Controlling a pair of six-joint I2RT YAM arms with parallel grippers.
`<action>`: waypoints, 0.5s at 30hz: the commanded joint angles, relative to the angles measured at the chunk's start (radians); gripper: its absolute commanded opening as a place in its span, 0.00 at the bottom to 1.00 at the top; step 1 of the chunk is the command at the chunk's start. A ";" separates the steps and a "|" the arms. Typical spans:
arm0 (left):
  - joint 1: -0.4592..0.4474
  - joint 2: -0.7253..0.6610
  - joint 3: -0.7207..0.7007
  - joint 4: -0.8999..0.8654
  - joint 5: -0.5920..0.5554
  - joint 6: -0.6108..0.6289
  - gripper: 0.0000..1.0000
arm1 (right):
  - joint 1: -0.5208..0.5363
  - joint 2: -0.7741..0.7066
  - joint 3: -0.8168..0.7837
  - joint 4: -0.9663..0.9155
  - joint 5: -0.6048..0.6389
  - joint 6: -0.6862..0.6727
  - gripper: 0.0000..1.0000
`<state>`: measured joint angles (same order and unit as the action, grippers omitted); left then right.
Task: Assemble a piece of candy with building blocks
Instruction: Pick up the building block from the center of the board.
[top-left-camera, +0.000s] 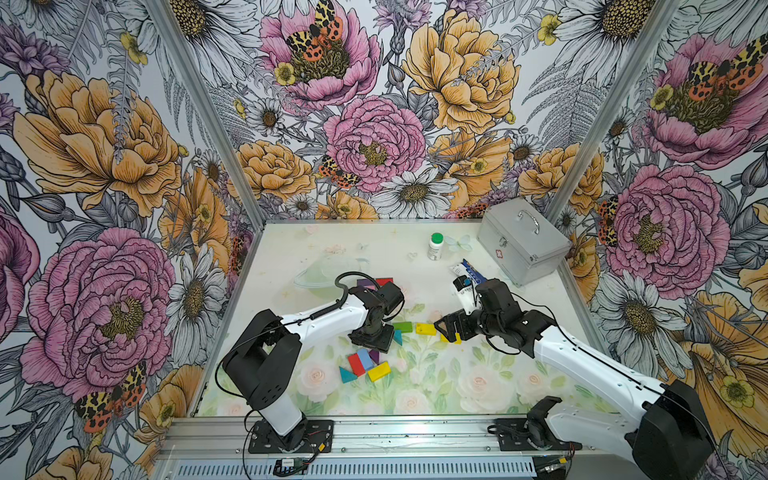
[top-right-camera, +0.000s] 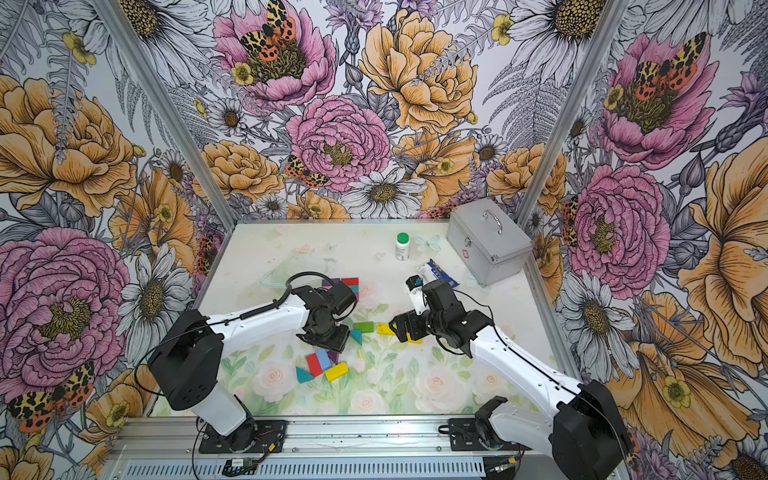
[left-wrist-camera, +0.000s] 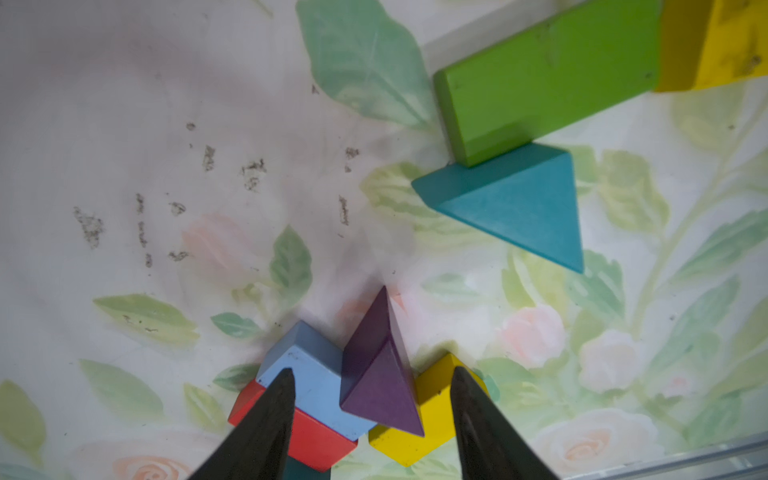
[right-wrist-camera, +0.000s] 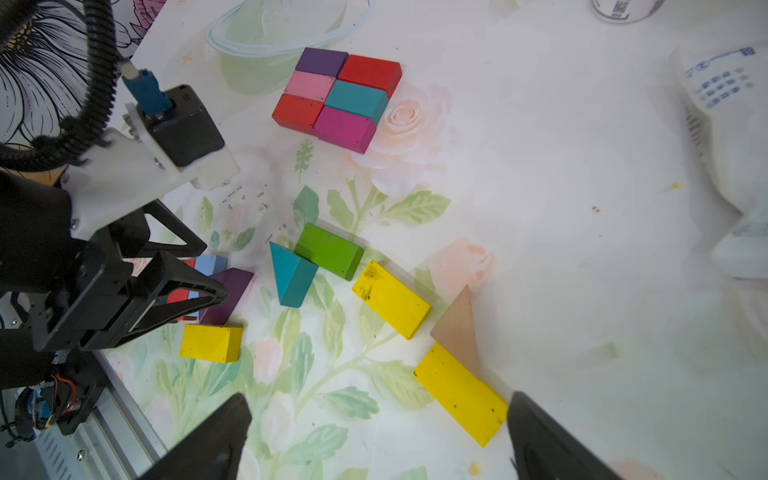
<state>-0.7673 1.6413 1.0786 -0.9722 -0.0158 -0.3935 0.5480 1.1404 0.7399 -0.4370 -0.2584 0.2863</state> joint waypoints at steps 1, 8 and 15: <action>-0.017 0.017 -0.007 -0.004 -0.038 -0.043 0.57 | -0.006 -0.016 0.013 0.000 -0.010 -0.014 0.98; -0.027 0.055 -0.009 0.004 -0.065 -0.078 0.48 | -0.006 -0.025 0.003 -0.001 -0.009 -0.010 0.99; -0.036 0.069 -0.019 0.027 -0.065 -0.106 0.47 | -0.008 -0.022 0.006 -0.001 -0.013 -0.010 0.99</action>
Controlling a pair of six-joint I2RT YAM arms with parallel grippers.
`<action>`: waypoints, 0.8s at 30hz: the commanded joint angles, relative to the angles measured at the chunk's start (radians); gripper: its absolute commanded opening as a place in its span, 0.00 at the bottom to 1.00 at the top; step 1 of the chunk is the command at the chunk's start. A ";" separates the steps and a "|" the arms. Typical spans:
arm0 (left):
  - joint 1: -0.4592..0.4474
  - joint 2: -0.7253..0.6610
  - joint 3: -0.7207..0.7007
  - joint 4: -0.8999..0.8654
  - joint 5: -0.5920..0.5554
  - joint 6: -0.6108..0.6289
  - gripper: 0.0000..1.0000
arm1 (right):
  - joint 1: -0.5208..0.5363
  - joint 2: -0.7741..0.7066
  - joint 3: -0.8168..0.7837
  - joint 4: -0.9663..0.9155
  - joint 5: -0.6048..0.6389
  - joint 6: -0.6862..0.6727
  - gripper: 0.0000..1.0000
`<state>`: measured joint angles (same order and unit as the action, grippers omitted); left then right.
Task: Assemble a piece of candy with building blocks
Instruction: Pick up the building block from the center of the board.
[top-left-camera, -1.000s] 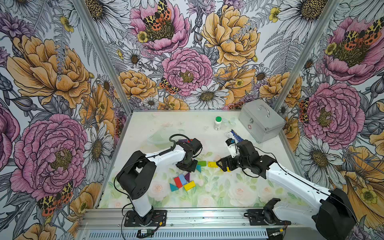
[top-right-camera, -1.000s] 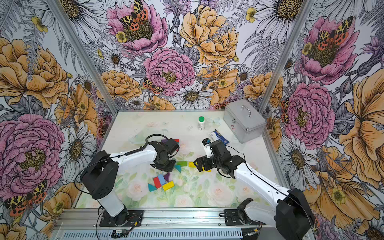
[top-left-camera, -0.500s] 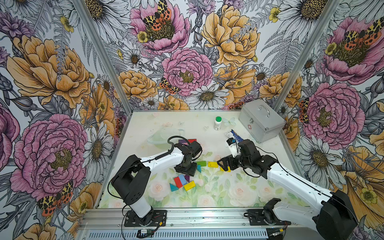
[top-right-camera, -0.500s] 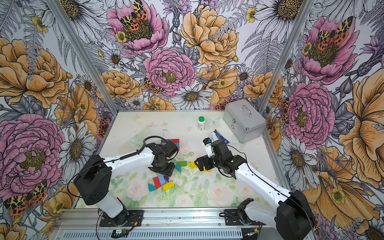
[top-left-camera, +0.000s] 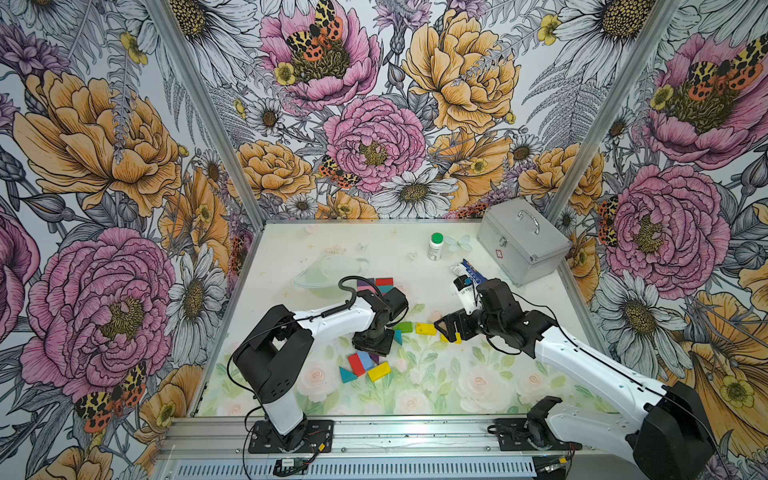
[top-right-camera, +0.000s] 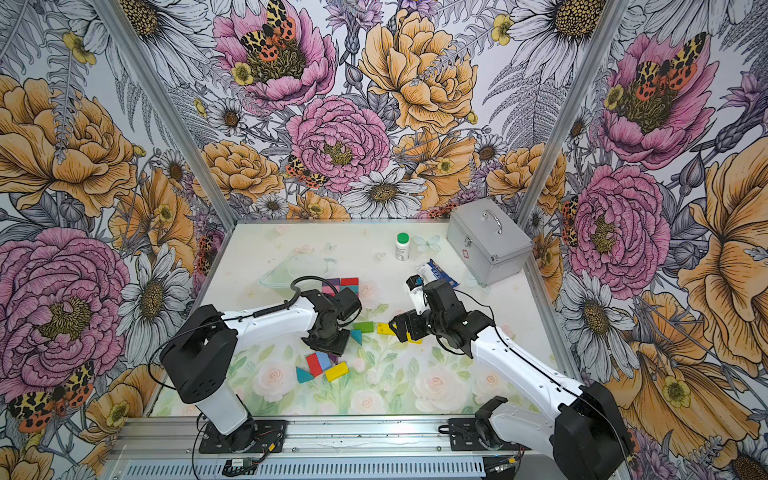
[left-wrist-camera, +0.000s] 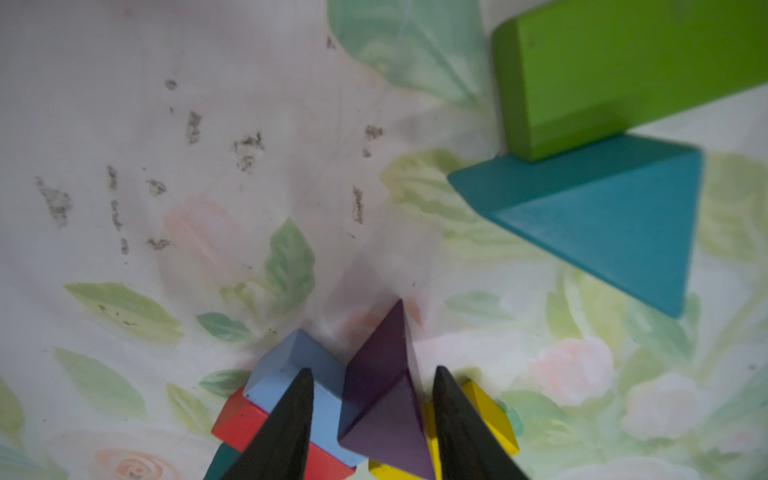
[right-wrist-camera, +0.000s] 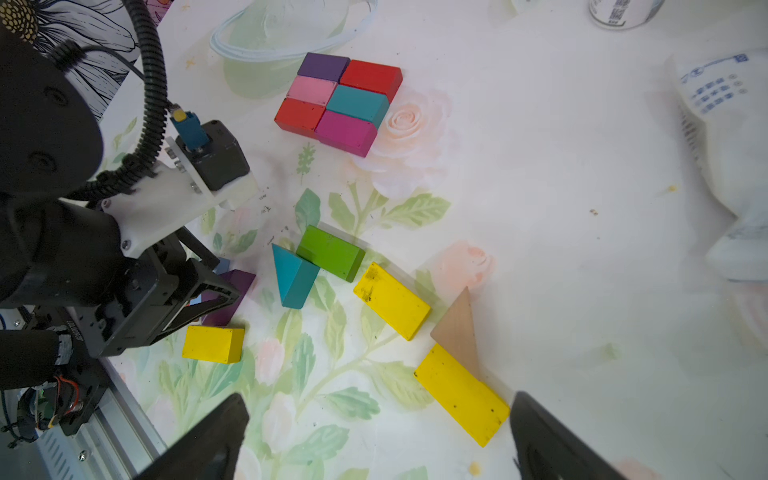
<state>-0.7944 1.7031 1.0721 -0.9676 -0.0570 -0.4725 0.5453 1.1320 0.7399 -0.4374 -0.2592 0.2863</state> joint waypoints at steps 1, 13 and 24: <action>-0.008 0.009 -0.016 0.026 -0.026 -0.030 0.47 | -0.005 -0.015 0.003 -0.001 -0.012 -0.011 0.99; -0.013 -0.025 -0.073 0.053 -0.011 -0.066 0.41 | -0.005 -0.008 0.011 0.000 -0.012 -0.013 0.99; -0.034 -0.025 -0.084 0.058 -0.010 -0.085 0.38 | -0.007 -0.013 0.004 0.000 -0.013 -0.016 0.99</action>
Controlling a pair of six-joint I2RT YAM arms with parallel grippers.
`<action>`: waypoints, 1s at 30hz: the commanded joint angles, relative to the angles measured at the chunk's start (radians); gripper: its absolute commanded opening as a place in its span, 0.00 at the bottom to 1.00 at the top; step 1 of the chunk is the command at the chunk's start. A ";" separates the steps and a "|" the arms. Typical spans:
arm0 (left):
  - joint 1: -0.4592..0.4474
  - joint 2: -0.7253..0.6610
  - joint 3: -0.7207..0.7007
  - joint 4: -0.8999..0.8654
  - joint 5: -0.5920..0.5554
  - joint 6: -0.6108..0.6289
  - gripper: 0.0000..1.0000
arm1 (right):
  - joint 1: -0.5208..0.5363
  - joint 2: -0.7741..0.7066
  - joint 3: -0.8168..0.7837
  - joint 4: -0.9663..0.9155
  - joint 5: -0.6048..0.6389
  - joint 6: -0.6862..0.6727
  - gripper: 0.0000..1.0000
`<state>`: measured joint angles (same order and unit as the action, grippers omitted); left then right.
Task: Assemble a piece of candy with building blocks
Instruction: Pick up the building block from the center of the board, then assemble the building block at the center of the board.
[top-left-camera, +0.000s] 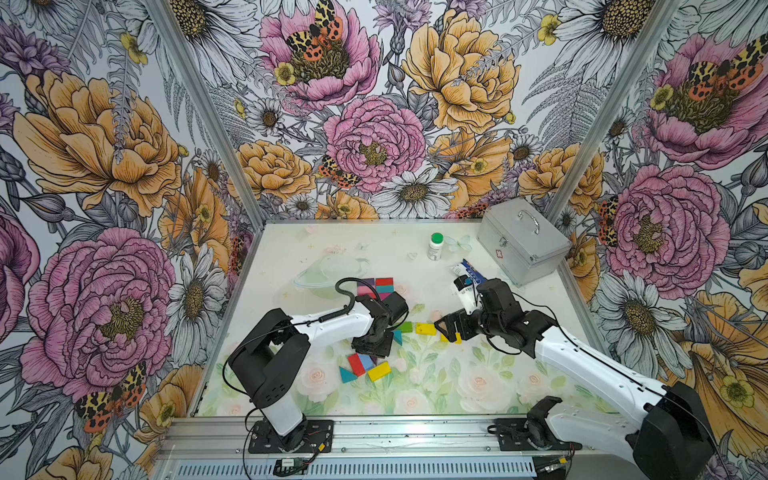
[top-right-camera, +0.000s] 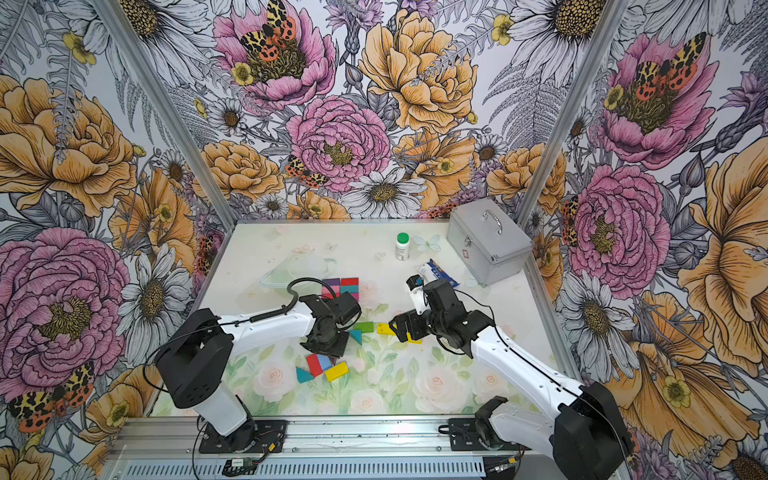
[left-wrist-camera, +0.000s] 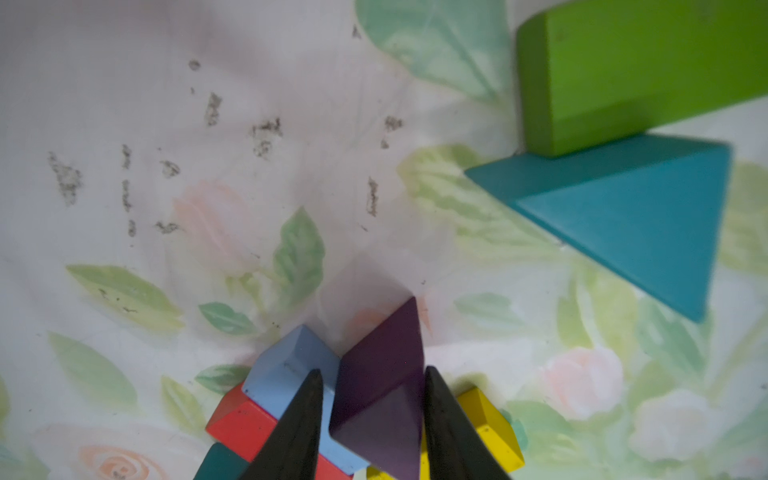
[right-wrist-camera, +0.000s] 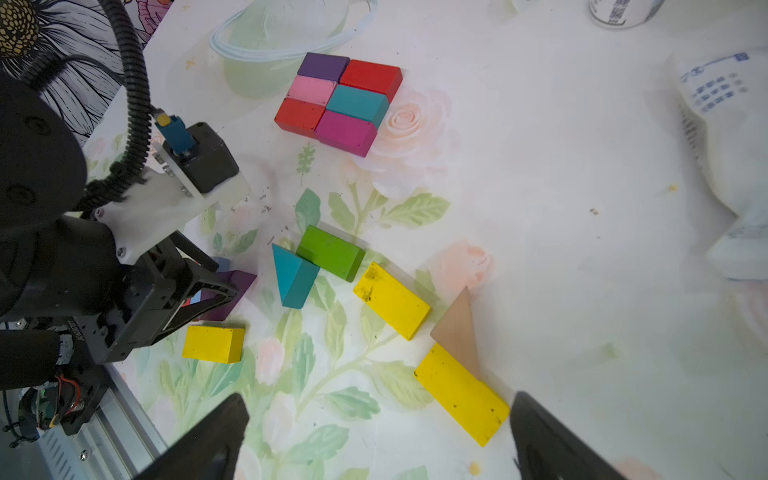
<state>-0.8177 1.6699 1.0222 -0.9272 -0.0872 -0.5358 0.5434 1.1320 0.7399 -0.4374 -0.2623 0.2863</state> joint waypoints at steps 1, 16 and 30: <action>-0.010 0.008 -0.034 0.018 0.020 -0.022 0.37 | -0.005 -0.013 0.005 0.000 -0.010 -0.016 0.99; 0.039 -0.002 0.051 0.013 0.022 0.051 0.20 | -0.007 -0.012 0.012 0.000 -0.009 -0.017 0.99; 0.314 0.332 0.689 -0.048 0.056 0.300 0.18 | -0.008 0.197 0.232 0.000 -0.028 -0.085 0.99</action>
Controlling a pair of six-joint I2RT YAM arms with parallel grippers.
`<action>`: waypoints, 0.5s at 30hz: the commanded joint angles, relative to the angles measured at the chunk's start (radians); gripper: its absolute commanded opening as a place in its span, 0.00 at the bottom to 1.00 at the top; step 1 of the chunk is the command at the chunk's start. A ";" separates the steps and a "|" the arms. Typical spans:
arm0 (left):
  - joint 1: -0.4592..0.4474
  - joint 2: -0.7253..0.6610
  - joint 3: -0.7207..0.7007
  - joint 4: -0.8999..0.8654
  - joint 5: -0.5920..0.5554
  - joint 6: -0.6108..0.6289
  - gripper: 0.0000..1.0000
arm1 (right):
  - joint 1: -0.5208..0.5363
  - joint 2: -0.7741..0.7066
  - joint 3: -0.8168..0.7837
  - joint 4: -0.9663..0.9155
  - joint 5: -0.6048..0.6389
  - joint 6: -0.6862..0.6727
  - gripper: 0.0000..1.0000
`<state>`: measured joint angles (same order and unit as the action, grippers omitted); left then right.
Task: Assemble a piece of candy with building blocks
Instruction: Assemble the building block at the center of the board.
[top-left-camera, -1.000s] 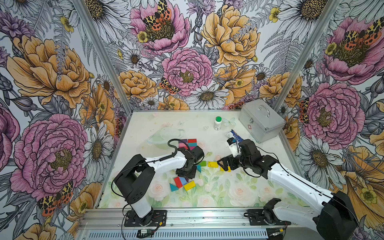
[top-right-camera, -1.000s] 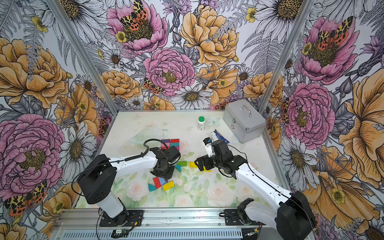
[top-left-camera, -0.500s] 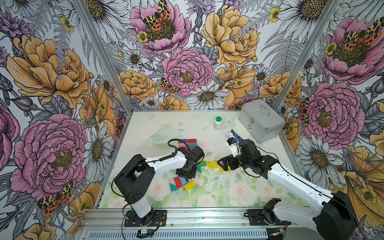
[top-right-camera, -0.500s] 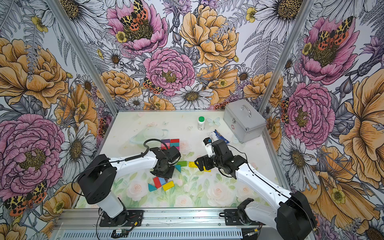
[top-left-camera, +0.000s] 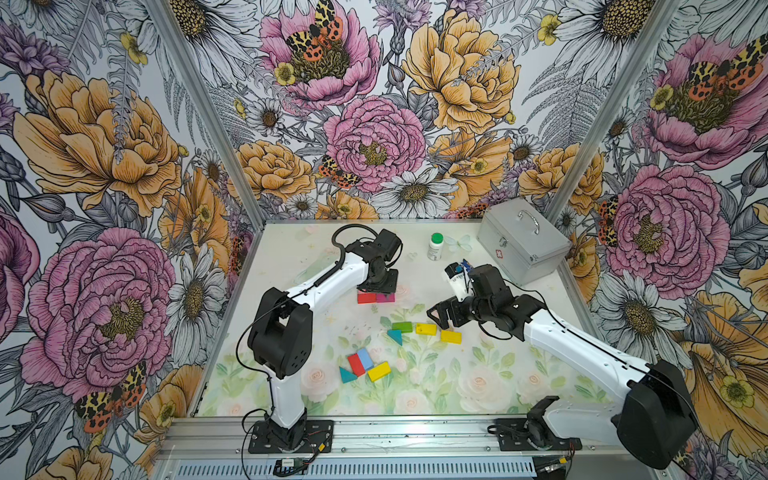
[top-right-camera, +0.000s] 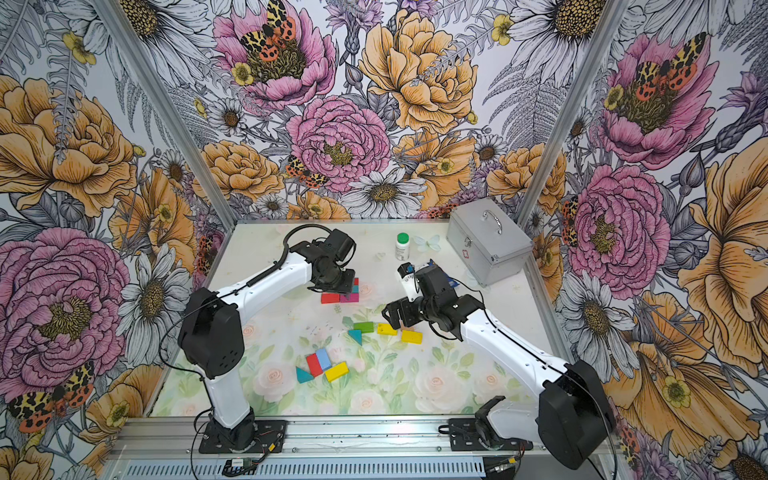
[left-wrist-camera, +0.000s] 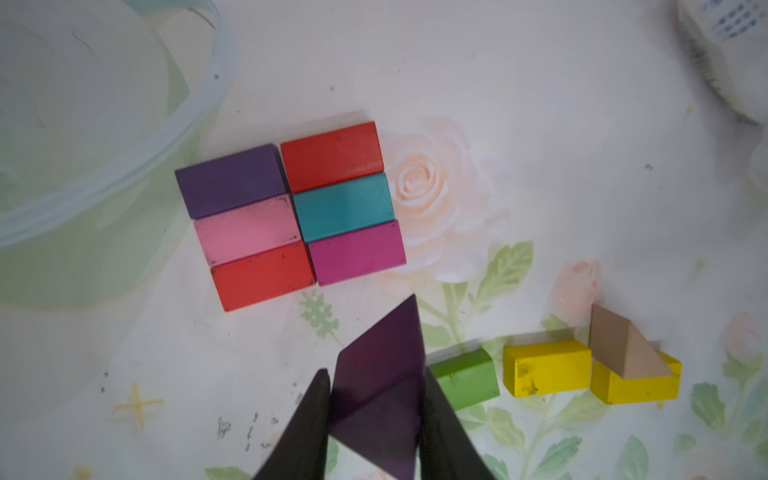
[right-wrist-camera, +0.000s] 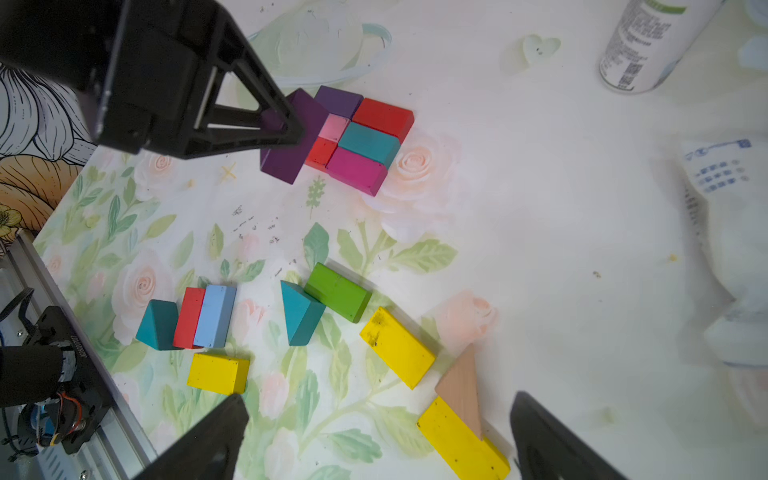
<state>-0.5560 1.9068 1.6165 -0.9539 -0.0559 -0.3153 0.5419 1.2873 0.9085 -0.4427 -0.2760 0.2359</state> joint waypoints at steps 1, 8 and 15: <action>0.068 0.133 0.146 -0.029 0.021 0.094 0.18 | -0.007 0.060 0.078 0.006 -0.017 -0.039 0.99; 0.144 0.437 0.542 -0.127 0.037 0.152 0.18 | -0.011 0.167 0.157 0.004 -0.041 -0.058 0.99; 0.193 0.616 0.773 -0.182 0.059 0.147 0.18 | -0.013 0.221 0.189 0.005 -0.050 -0.057 0.99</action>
<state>-0.3775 2.4996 2.3203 -1.0885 -0.0334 -0.1898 0.5350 1.4899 1.0576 -0.4450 -0.3115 0.1913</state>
